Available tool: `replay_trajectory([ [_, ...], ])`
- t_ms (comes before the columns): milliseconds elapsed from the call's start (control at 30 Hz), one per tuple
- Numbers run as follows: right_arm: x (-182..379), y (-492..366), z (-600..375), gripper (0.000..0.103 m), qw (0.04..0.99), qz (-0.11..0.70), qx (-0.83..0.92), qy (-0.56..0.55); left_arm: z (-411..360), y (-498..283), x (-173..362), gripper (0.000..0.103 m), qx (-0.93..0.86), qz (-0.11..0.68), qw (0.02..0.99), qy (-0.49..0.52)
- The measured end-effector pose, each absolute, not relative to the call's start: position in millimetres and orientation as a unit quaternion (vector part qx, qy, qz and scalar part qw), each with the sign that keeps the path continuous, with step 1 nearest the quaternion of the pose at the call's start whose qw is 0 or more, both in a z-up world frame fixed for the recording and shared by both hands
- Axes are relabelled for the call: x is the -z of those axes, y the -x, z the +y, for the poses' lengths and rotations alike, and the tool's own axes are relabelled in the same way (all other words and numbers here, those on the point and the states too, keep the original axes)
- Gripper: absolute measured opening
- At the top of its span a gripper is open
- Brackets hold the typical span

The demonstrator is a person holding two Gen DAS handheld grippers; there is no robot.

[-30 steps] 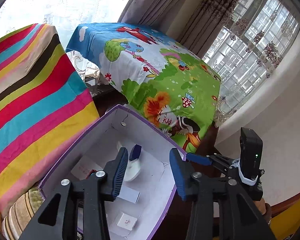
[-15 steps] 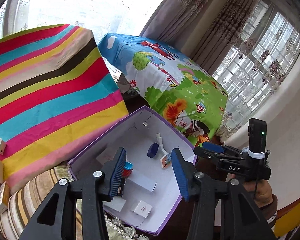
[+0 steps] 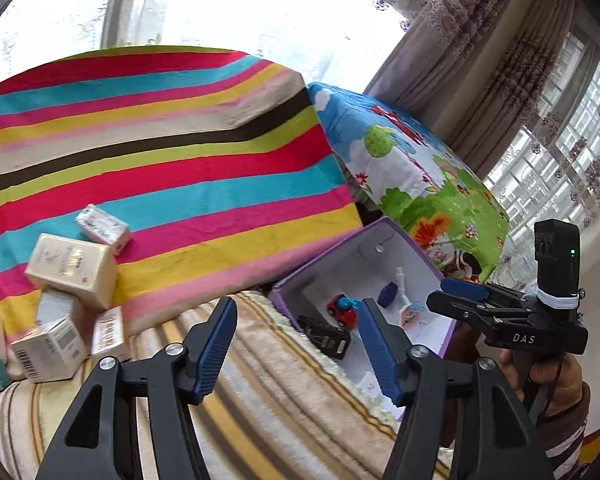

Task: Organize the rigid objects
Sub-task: 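Withdraw both grippers from the purple-rimmed box back to the pile of boxes, then grasp the white DING ZHI DENTAL box with the right gripper while the left grasps a white medicine box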

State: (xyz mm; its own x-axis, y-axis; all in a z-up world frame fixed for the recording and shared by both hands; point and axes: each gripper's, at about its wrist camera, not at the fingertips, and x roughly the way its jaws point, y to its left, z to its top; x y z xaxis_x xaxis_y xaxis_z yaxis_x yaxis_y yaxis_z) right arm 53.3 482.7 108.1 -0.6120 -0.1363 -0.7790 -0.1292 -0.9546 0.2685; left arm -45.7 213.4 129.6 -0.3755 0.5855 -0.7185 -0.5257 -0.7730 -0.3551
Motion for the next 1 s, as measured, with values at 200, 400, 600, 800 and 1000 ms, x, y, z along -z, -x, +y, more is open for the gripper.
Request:
replay_trajectory([
  [200,-102,-28,427,0.079,0.053,-0.122,0.876,-0.464,144,58,-123,0.068,-0.846,-0.070,0.272,0.452],
  [400,-96,-9,384,0.079,0.084,-0.104,0.865,-0.483,71,76,-119,0.072,-0.865,-0.100,0.193,0.452],
  [600,-90,11,341,0.082,0.114,-0.087,0.852,-0.504,-13,108,-109,0.075,-0.869,-0.134,0.088,0.468],
  [800,-81,36,297,0.082,0.140,-0.068,0.838,-0.524,-57,138,-84,0.075,-0.851,-0.144,0.036,0.503],
  [1000,-71,62,260,0.082,0.135,-0.040,0.828,-0.542,-74,161,-56,0.075,-0.839,-0.128,-0.001,0.529],
])
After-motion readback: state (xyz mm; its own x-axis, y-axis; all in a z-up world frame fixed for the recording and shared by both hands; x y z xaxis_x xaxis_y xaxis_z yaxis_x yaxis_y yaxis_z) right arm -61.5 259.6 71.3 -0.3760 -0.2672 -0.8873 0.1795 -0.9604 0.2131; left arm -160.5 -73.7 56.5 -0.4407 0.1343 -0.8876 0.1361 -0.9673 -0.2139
